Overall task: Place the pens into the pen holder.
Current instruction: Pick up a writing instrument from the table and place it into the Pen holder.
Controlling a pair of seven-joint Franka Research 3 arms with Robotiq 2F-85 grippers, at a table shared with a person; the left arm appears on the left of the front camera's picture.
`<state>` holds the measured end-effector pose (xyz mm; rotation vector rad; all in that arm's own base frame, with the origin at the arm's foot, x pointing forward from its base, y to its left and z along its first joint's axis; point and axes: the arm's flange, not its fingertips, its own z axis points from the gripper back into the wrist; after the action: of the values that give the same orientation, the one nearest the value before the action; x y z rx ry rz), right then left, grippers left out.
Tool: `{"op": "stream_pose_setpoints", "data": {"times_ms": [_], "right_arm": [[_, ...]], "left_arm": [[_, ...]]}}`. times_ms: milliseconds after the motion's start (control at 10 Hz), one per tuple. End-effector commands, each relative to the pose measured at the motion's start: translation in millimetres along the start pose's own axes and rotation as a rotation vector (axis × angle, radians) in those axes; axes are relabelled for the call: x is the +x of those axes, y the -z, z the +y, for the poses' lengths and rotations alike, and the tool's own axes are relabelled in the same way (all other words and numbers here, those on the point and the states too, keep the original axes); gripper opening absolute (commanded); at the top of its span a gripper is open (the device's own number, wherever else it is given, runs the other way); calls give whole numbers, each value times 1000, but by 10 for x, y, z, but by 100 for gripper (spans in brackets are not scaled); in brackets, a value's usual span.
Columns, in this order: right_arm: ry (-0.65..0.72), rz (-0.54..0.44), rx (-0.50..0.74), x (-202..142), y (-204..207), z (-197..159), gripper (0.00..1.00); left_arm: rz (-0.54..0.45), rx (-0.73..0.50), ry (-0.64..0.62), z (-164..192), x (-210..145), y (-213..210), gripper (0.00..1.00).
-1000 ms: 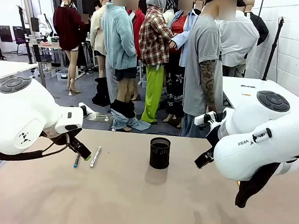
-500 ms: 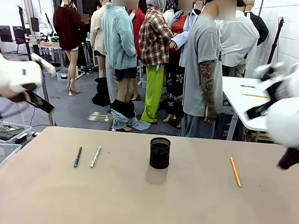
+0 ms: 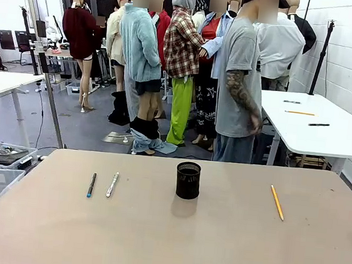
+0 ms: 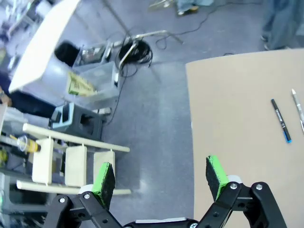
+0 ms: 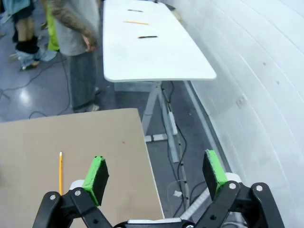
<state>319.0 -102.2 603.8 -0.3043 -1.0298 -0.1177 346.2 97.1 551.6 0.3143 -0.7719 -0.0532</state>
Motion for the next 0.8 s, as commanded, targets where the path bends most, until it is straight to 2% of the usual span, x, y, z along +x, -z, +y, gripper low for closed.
{"op": "stream_pose_setpoints", "data": {"times_ms": [0,100,200,300,400,700], "right_arm": [[39,-11,-5,-1526,-281,392,100],[13,-10,18,-1444,-234,482,100],[-70,-18,72,-1227,-128,705,100],[-164,-35,141,-999,-16,955,100],[-220,6,169,-793,207,1208,100],[-335,210,258,-613,917,1962,100]], "left_arm": [[-11,-16,-93,-401,-1428,40,100],[-15,-50,-108,-466,-1328,117,100],[11,-3,-50,131,-64,34,100],[11,-3,-50,131,-64,34,100],[11,-3,-50,131,-64,34,100],[11,-3,-50,131,-64,34,100]]}}
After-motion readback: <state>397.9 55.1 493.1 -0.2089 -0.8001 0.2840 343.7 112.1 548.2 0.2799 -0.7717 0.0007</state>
